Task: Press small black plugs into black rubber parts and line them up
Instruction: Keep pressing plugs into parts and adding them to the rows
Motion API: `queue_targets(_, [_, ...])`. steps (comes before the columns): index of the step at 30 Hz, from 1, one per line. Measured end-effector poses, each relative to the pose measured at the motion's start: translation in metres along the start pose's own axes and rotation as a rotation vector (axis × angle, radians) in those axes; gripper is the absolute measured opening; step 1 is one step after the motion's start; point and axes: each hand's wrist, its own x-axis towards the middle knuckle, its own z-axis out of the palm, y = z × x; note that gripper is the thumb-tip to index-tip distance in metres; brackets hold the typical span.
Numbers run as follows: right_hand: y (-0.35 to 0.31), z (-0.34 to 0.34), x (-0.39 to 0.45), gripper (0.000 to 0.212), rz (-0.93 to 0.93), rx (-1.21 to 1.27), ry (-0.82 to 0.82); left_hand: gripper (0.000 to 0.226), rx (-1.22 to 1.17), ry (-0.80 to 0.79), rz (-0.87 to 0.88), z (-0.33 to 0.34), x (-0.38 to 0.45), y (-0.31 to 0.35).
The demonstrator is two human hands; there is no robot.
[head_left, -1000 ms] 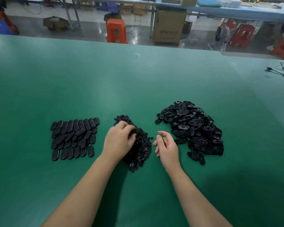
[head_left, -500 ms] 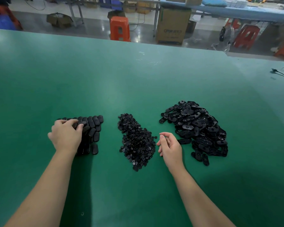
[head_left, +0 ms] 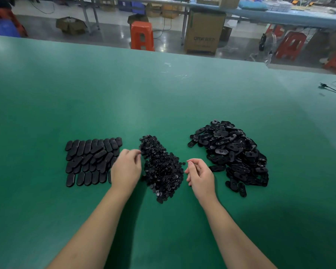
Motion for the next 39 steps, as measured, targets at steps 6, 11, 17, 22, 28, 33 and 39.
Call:
queue_targets(6, [0.001, 0.0, 0.0, 0.013, -0.003, -0.008, 0.002, 0.026, 0.098, -0.012, -0.035, 0.016, -0.008, 0.001])
queue_targets(11, [0.002, 0.001, 0.0, 0.014, -0.009, -0.019, -0.002, 0.024, 0.104, 0.015, 0.014, 0.018, -0.01, -0.003])
queue_targets(17, [0.002, 0.002, -0.002, 0.015, 0.001, -0.011, -0.019, 0.025, 0.073, 0.005, 0.013, 0.019, -0.012, -0.007])
queue_targets(22, [0.0, 0.0, -0.003, 0.017, 0.006, -0.035, -0.047, 0.032, 0.072, -0.009, 0.02, 0.017, -0.013, -0.006])
queue_targets(28, [-0.002, -0.018, -0.006, 0.018, -0.137, -0.32, 0.024, 0.03, 0.073, -0.009, -0.003, 0.017, -0.014, -0.006])
queue_targets(33, [-0.003, -0.057, 0.007, 0.032, -0.154, -0.893, 0.125, 0.024, 0.052, 0.005, -0.01, 0.018, -0.015, -0.005])
queue_targets(39, [0.004, -0.068, 0.008, 0.032, -0.119, -1.073, 0.031, 0.026, 0.052, -0.014, 0.004, 0.018, -0.014, -0.006])
